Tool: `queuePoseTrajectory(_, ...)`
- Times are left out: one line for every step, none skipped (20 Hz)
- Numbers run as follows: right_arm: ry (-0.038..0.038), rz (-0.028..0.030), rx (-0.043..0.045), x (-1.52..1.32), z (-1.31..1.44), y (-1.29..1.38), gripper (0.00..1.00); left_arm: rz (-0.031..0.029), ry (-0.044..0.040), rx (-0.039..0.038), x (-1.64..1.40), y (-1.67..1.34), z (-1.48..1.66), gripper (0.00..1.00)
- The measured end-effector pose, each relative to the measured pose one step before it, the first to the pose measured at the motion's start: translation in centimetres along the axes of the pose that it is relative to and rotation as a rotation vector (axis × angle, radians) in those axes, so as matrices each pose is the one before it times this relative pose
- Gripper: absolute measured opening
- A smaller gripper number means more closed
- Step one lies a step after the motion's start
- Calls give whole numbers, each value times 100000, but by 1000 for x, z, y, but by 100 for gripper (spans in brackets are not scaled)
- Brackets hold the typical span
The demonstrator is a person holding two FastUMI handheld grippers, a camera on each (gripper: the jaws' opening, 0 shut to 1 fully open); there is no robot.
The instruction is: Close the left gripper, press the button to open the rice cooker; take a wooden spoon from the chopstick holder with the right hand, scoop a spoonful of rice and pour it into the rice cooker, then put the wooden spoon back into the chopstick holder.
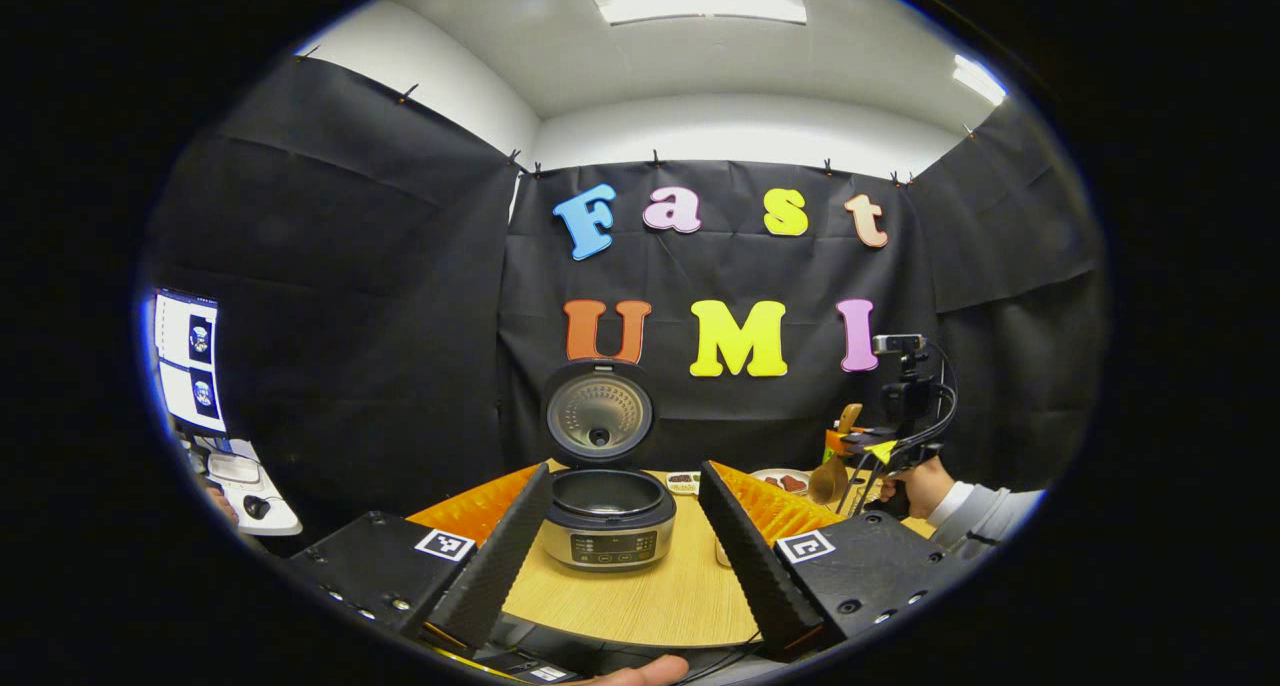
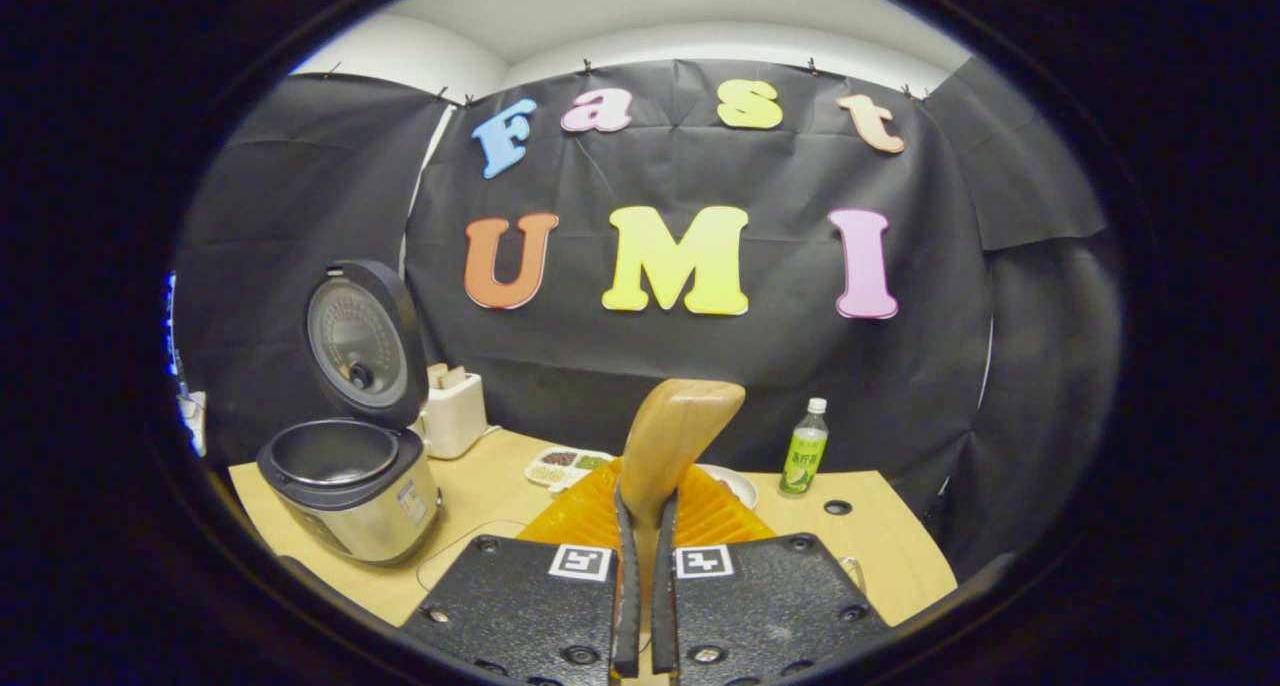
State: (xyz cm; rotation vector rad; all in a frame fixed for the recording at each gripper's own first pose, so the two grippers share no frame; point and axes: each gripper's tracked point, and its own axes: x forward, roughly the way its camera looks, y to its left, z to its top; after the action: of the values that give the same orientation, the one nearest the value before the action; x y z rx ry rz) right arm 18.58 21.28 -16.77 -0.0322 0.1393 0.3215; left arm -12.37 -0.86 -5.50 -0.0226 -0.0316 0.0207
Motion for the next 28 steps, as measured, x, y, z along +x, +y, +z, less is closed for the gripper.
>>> queuePoseTrajectory(1068,-1069,302,578,-948,491,10,-225,532,289,52,34,-166,94)
queuePoseTrajectory(860,-1097,471,479,-875,227,10,43,842,206,122,107,-290,94)
queuePoseTrajectory(1030,-1966,-421,612,-900,104,10,335,919,162,222,127,-389,94)
queuePoseTrajectory(573,-2904,-357,394,-862,-191,10,463,885,47,91,341,-355,94)
queuePoseTrajectory(463,-4138,778,241,-704,-495,10,219,1145,-304,9,253,-187,94)
queuePoseTrajectory(-73,-2600,132,185,-422,-157,10,-450,605,-696,173,20,-216,94)
queuePoseTrajectory(-289,-1608,343,283,-488,89,10,-639,466,-694,42,-18,-146,94)
queuePoseTrajectory(58,-1264,-874,304,-363,48,10,-132,598,-600,-34,157,-247,95)
queuePoseTrajectory(751,-192,-1330,236,-479,378,10,589,265,-625,41,310,-211,94)
queuePoseTrajectory(-151,-729,-2663,135,-626,306,10,312,103,-493,-2,322,-136,94)
queuePoseTrajectory(-1475,-472,-1944,141,-189,267,10,-159,202,-321,45,-59,-319,94)
queuePoseTrajectory(-1603,-1374,-2668,191,-81,189,10,-220,558,-327,17,42,-274,94)
queuePoseTrajectory(-1091,-1090,-2055,205,-415,20,10,-550,748,-278,17,-156,-149,94)
queuePoseTrajectory(542,-945,-1613,288,-595,240,10,-370,421,-308,-26,-113,-127,94)
queuePoseTrajectory(755,-823,-306,149,-617,159,10,-196,385,-296,40,71,-117,94)
queuePoseTrajectory(566,1212,834,48,-122,792,10,-415,224,-215,29,-19,-87,95)
queuePoseTrajectory(2457,2456,-1790,-8,-377,1165,10,-404,101,-15,119,-46,-77,95)
queuePoseTrajectory(2386,3474,-25,-69,-229,1075,10,-9,-104,135,174,111,43,95)
queuePoseTrajectory(2313,4235,1188,-79,-408,1377,10,-45,199,206,-73,-80,-115,95)
queuePoseTrajectory(1506,2963,2185,-114,-371,909,10,-47,257,257,-10,-88,-282,94)
queuePoseTrajectory(186,779,1888,-111,21,396,10,35,478,408,48,208,-205,94)
queuePoseTrajectory(177,991,1537,-67,50,388,10,493,693,300,-2,177,-137,94)
queuePoseTrajectory(533,864,1971,-67,-215,293,10,589,336,208,99,134,-228,94)
queuePoseTrajectory(460,1731,3214,-236,62,461,10,265,-531,112,-67,183,187,95)
queuePoseTrajectory(1050,2493,3796,-28,-124,572,10,107,-319,-56,-110,53,55,94)
queuePoseTrajectory(1422,2399,4792,-55,28,458,10,340,-180,-318,-86,204,23,95)
queuePoseTrajectory(1689,1774,4043,114,-27,227,10,171,41,-184,174,63,6,95)
queuePoseTrajectory(1012,815,3854,136,151,-99,10,110,216,-77,157,-9,-44,95)
